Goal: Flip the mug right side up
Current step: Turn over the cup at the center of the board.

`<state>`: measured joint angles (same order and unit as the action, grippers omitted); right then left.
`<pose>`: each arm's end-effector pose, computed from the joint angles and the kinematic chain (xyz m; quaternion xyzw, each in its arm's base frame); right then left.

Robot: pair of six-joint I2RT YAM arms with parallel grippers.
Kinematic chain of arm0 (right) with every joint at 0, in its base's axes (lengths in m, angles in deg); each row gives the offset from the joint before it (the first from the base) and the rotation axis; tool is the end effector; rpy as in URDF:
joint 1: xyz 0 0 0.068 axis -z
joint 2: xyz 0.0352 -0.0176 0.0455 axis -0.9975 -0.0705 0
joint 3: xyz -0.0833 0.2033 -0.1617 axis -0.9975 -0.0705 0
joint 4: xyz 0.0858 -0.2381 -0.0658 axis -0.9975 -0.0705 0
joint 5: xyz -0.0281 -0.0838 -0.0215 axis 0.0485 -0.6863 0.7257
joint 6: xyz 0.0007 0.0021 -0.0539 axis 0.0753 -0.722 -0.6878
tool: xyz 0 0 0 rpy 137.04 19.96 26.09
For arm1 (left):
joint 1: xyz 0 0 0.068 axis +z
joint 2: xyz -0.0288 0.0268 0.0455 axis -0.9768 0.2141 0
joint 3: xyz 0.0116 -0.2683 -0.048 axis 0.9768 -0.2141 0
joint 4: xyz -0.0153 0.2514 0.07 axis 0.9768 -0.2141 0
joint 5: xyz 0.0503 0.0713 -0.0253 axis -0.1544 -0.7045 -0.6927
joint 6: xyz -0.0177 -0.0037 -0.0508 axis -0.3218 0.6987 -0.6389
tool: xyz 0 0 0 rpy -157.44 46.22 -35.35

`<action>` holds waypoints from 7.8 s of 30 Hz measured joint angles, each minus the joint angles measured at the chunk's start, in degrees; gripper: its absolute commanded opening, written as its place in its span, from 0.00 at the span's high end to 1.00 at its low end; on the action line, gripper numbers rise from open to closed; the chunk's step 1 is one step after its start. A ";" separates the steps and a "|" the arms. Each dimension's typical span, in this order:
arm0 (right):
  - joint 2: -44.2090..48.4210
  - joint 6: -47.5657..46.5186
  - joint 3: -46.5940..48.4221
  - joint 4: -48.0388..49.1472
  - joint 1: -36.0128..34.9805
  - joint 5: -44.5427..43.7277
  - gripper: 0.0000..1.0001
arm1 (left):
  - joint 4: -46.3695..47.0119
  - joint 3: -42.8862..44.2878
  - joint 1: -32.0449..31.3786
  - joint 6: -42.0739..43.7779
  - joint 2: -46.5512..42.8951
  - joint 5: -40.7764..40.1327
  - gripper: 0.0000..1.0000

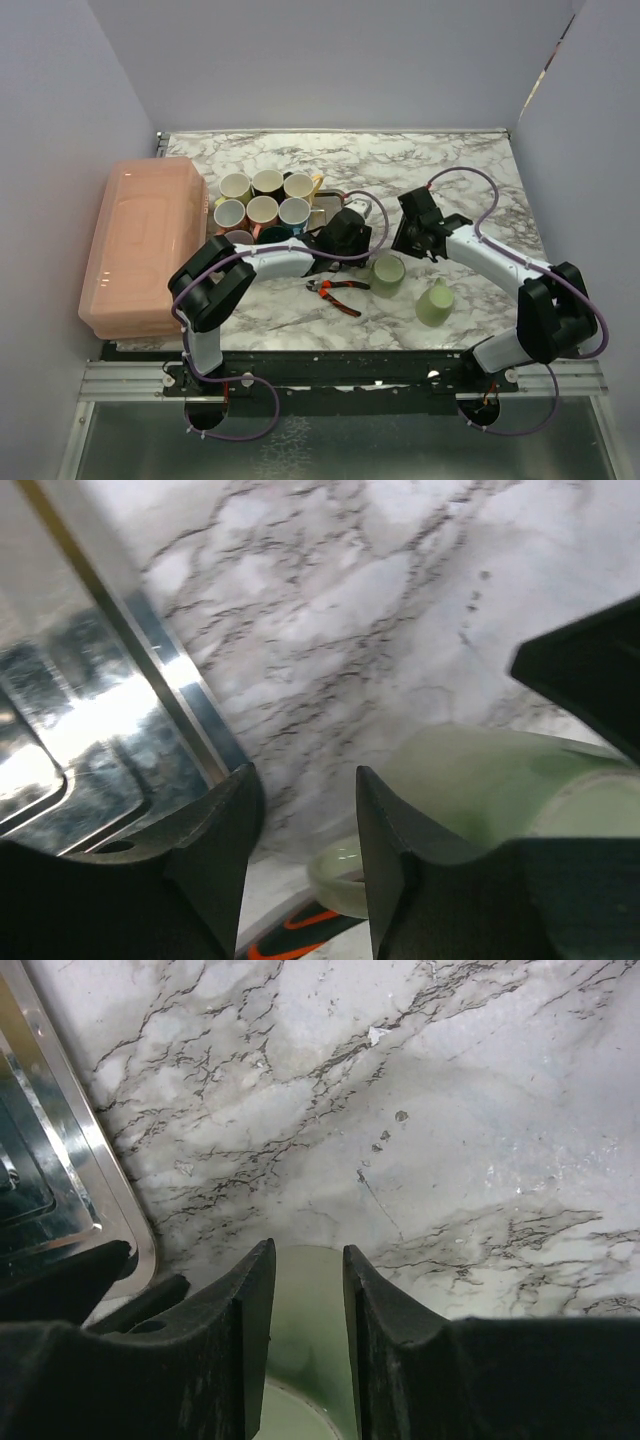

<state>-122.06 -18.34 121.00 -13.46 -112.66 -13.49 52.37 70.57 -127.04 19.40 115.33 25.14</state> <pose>0.2658 0.1253 0.2136 0.1584 0.9431 0.0717 0.2833 0.2580 -0.2986 0.1795 0.1690 0.8847 -0.2516 0.3541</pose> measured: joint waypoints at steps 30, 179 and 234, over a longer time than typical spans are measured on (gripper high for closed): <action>15.52 -5.60 -11.26 -6.23 -2.40 20.83 0.62 | -8.24 0.76 0.28 8.46 0.02 7.93 0.84; 40.44 20.33 -16.65 60.98 -2.08 30.34 0.99 | 34.80 6.47 6.93 -42.91 -21.51 39.26 1.00; 0.26 -15.04 6.75 5.27 -11.13 9.64 0.99 | -17.90 -3.43 7.30 10.54 -48.92 -24.09 0.05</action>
<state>-121.80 -33.38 127.75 -8.19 -123.78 -3.85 34.47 67.13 -119.74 29.94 66.41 1.06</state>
